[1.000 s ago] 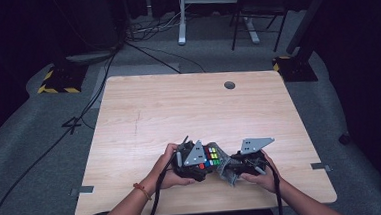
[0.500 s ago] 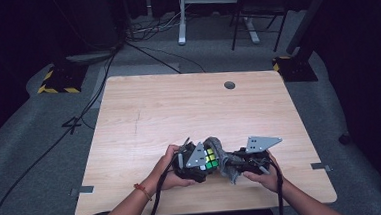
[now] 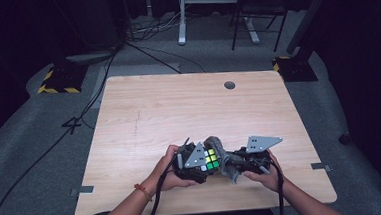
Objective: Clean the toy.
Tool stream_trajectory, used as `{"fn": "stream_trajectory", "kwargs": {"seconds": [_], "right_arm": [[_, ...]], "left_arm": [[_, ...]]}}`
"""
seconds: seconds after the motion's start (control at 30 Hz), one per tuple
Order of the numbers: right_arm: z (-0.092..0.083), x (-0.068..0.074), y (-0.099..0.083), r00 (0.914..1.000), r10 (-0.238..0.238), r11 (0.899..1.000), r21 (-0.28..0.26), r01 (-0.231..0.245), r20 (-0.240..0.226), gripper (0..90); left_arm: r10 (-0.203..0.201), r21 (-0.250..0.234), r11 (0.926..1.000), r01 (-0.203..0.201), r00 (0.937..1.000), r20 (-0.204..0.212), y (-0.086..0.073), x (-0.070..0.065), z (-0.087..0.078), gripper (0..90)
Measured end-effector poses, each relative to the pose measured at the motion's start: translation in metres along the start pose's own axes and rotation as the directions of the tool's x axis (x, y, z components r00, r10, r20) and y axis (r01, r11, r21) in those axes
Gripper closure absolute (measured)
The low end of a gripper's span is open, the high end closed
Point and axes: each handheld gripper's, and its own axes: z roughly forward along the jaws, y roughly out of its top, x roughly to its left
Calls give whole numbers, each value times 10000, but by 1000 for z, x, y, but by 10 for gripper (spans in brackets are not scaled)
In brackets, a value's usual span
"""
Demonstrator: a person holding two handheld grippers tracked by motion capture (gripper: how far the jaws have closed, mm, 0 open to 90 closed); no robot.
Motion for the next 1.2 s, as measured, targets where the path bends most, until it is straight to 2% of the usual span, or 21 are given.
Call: {"fn": "stream_trajectory", "kwargs": {"seconds": [0.1,0.2,0.27,0.3,0.4,0.47,0.6,0.67,0.77,0.9,0.93,1.03,1.13,1.2], "right_arm": [[1,-1,-2,10000,87,9999,146,-87,-7,753],[15,-3,-11,9999,164,9914,1302,-165,12,753],[22,-3,-17,9998,175,9851,1713,-163,-53,753],[24,-2,-18,9998,203,9844,1747,-186,-78,752],[22,-2,-17,9996,278,9860,1648,-261,-79,752],[14,0,-11,9996,231,9943,1041,-212,-170,752],[-1,3,3,10000,-95,9999,115,95,22,752],[-1,2,3,9998,-156,9994,296,151,149,752],[11,0,-7,9996,-128,9936,1122,101,232,751],[23,-1,-15,10000,-32,9827,1852,36,-21,750],[24,-1,-16,9999,-24,9809,1942,47,-119,750],[20,2,-13,9998,-192,9857,1673,193,-21,749],[7,6,-4,9997,-245,9964,808,241,31,751],[3,9,0,9989,-439,9975,564,428,173,752]], "left_arm": [[20,-88,10000,-20,10000,-29,1,0,-1,333],[-43,-281,9996,43,10000,-9,3,0,-5,333],[-78,-418,9991,75,9999,-75,3,2,-8,333],[-147,-459,9988,144,9999,-52,2,3,-9,333],[-217,-296,9993,213,9997,-143,-2,5,-9,333],[-180,-80,9998,179,9996,-199,-3,4,-6,333],[-207,-119,9997,206,9998,-38,-1,2,-4,333],[13,-91,10000,-13,10000,21,3,-2,-3,333],[122,-164,9998,-120,9999,80,5,-5,-4,333],[-40,-446,9990,39,10000,-34,4,0,-10,333],[-185,-526,9984,186,9998,39,3,0,-11,333],[-153,-480,9987,147,9998,-120,2,2,-11,332],[-201,-245,9995,197,9996,-187,0,4,-8,331],[-293,-124,9995,291,9995,-140,-1,6,-6,330]]}}
